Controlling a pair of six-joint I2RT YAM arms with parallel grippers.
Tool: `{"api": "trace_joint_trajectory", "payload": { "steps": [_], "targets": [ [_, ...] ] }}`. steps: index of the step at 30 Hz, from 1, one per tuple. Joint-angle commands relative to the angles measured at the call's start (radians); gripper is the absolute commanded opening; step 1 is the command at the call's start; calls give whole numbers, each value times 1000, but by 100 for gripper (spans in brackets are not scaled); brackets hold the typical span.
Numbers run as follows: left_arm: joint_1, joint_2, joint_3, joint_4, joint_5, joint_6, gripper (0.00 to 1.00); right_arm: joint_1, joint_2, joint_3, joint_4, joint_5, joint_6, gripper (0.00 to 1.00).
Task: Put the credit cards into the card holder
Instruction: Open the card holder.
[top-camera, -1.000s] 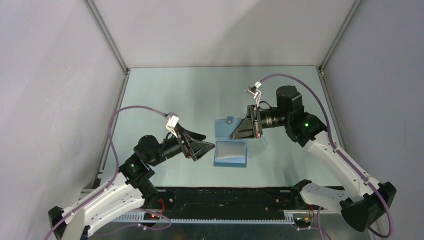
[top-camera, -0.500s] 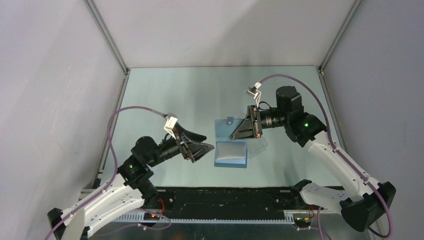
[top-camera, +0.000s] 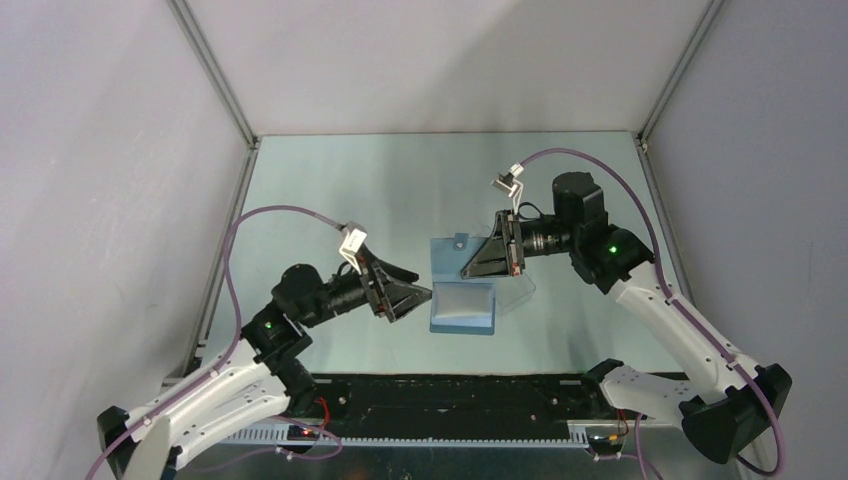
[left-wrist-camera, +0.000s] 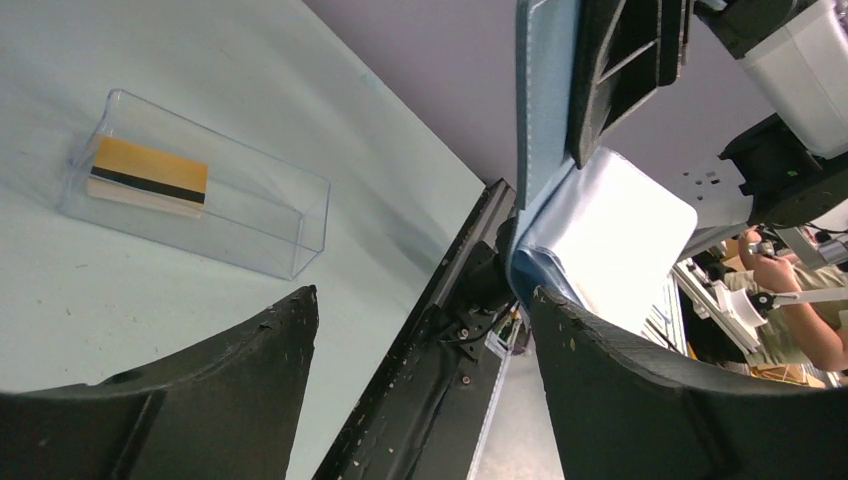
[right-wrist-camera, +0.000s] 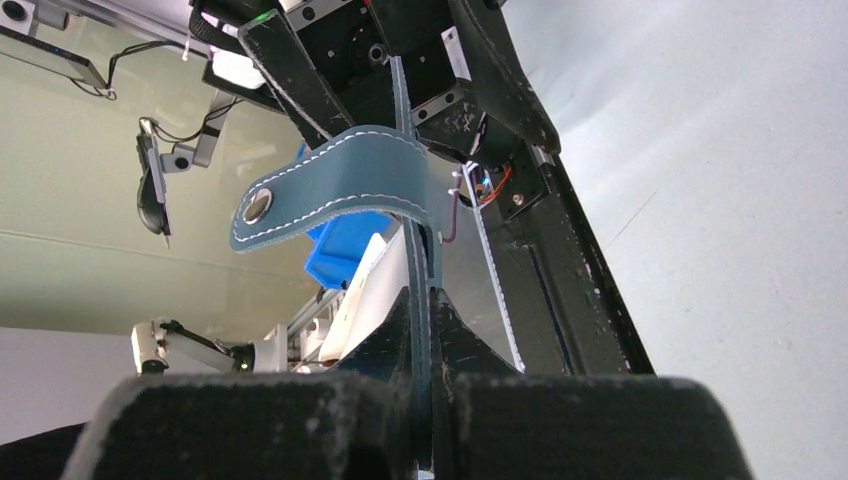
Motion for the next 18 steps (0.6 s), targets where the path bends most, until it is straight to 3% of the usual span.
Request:
{"api": "trace_joint_trajectory", "payload": {
  "steps": [1,18],
  "targets": [
    [2,16,52,4,32,26,82,-3,-6,5,9,-1,-8,0],
    [2,-42,58,4,19,31,81,-3,2,-16,21,5,-9,0]
  ]
}}
